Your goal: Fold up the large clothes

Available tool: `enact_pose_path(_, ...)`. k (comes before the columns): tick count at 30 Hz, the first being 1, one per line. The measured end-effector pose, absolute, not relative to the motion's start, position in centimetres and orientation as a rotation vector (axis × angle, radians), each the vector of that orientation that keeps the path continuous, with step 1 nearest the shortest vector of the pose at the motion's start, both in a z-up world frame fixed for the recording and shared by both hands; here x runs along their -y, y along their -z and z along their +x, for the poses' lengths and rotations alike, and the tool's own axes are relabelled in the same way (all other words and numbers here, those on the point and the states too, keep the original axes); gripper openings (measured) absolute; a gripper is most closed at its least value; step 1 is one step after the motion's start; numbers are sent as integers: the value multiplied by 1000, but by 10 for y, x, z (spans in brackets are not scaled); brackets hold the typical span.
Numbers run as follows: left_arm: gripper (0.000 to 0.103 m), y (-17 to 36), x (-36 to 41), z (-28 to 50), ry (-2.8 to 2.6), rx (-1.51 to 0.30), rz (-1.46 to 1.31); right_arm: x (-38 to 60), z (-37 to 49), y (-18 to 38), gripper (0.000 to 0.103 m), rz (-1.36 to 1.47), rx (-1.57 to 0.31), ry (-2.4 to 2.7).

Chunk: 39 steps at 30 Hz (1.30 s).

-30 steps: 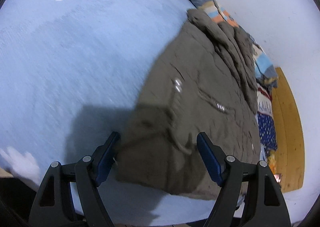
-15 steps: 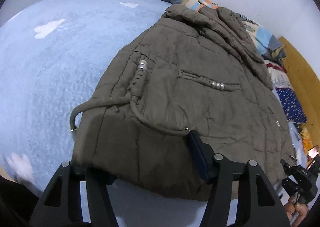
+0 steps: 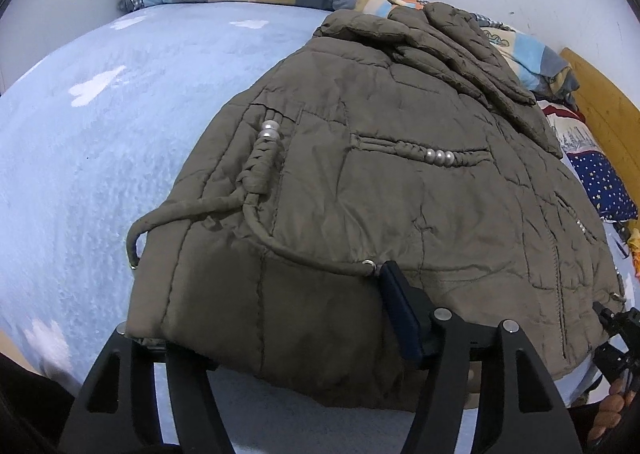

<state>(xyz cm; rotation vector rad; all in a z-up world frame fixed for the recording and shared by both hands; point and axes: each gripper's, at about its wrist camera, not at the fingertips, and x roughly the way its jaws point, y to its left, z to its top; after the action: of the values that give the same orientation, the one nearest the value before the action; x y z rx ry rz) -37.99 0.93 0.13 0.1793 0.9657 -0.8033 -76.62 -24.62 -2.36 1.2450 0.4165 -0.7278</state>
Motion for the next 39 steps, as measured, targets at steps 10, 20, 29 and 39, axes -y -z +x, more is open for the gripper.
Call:
enact_pose_path(10, 69, 0, -7, -385, 800, -934, 245, 244, -767, 23, 34, 1242, -399, 741)
enact_pose_path(20, 71, 0, -4, -390, 783, -901, 305, 246, -766, 21, 34, 1221, -439, 734)
enact_pose_path(29, 67, -4, -3, -397, 774, -850, 359, 246, -759, 17, 33, 1175, -489, 745)
enact_pose_path(39, 47, -11, 1, -408, 780, -775, 421, 240, -749, 6, 21, 1053, -538, 766)
